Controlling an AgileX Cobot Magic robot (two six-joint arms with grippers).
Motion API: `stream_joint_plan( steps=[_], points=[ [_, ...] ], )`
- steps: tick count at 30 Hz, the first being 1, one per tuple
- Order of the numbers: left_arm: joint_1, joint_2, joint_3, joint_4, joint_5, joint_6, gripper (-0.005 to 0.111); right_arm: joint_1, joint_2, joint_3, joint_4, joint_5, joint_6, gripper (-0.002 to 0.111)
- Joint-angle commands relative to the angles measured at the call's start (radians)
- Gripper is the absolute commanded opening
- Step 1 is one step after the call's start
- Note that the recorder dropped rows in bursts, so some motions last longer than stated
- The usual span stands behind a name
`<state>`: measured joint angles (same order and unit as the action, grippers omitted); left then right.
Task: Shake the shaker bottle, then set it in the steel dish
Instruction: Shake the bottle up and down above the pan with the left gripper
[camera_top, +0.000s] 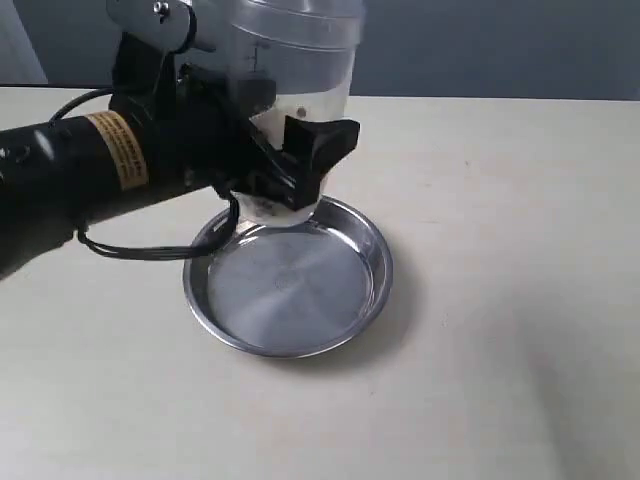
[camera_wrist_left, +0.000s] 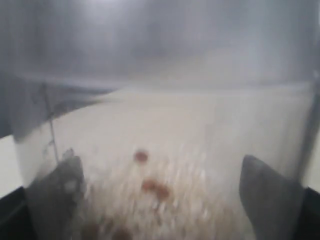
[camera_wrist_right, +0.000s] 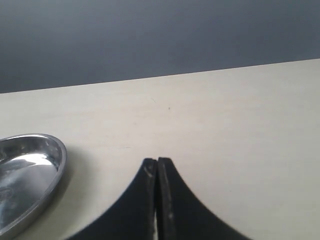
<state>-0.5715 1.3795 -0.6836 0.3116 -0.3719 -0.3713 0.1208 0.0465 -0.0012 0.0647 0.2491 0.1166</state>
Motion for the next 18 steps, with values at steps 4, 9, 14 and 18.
stream_joint_plan(
  steps=[4,9,14,18],
  points=[
    [0.02,-0.054,-0.059,0.023,-0.139,-0.045,0.0,-0.003,0.005,0.001,-0.003,-0.013,0.0,-0.001],
    [0.02,0.014,0.03,0.017,0.113,-0.019,0.0,-0.003,0.005,0.001,-0.003,-0.016,0.0,-0.001],
    [0.02,-0.015,0.05,0.011,-0.114,-0.043,0.0,-0.003,0.005,0.001,-0.003,-0.016,0.0,-0.001],
    [0.02,-0.066,0.033,0.02,-0.037,-0.062,0.0,-0.003,0.005,0.001,-0.003,-0.016,0.0,-0.001]
  ],
)
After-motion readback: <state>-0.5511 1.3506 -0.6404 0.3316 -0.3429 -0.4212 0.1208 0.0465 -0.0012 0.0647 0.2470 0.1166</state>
